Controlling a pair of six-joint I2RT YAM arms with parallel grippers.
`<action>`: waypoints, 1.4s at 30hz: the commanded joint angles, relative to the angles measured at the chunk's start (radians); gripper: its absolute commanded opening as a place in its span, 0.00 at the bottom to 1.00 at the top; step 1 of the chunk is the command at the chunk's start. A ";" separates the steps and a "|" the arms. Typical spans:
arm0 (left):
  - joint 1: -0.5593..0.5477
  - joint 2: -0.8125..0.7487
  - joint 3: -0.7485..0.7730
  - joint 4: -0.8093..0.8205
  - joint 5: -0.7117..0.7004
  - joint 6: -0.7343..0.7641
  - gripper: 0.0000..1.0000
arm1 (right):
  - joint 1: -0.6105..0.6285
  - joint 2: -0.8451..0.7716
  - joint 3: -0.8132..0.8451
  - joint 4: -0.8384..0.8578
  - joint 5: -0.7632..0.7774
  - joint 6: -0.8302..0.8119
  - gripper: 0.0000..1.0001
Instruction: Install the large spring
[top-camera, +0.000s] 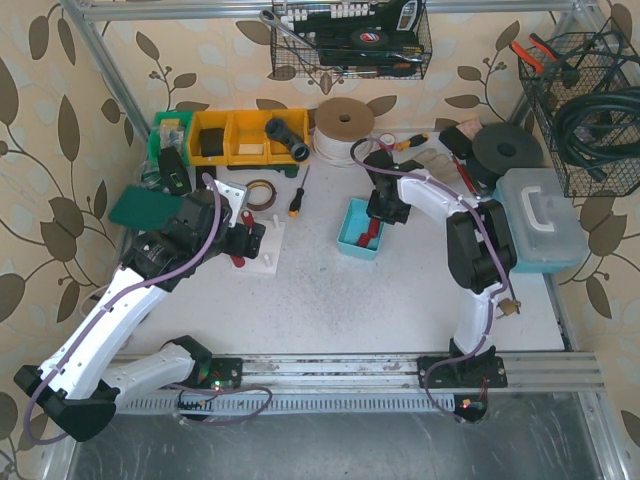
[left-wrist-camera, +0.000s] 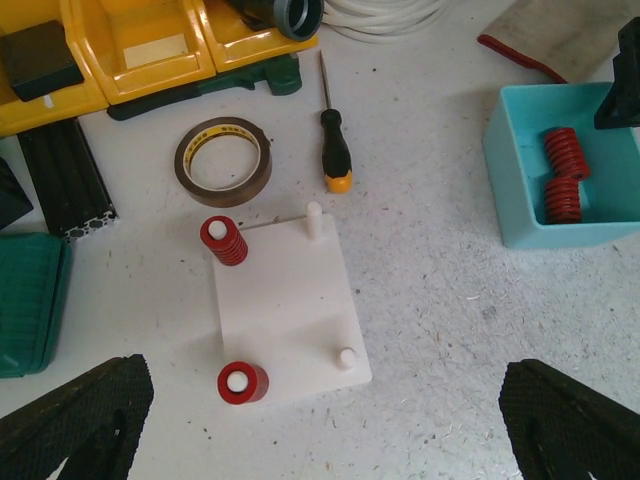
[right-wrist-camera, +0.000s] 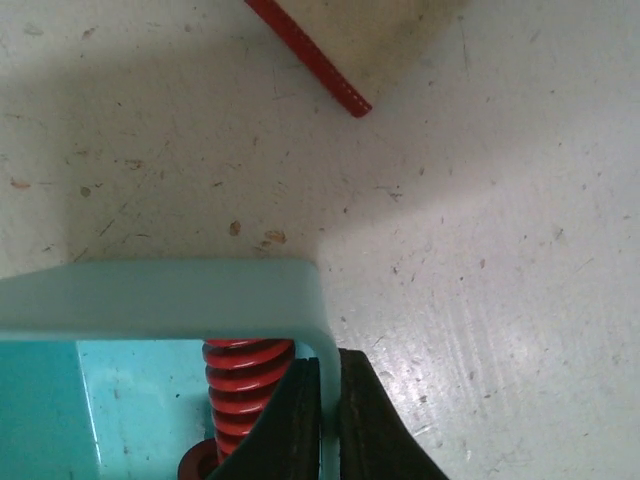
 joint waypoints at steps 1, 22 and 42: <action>-0.007 -0.005 0.011 0.010 0.023 -0.016 0.97 | -0.013 0.020 0.007 -0.026 0.013 -0.156 0.09; -0.008 -0.018 0.022 -0.028 -0.011 -0.019 0.97 | -0.007 0.047 0.255 -0.227 0.043 -0.226 0.40; -0.007 -0.071 0.060 -0.102 0.002 -0.066 0.96 | 0.097 0.209 0.332 -0.193 0.149 -0.154 0.35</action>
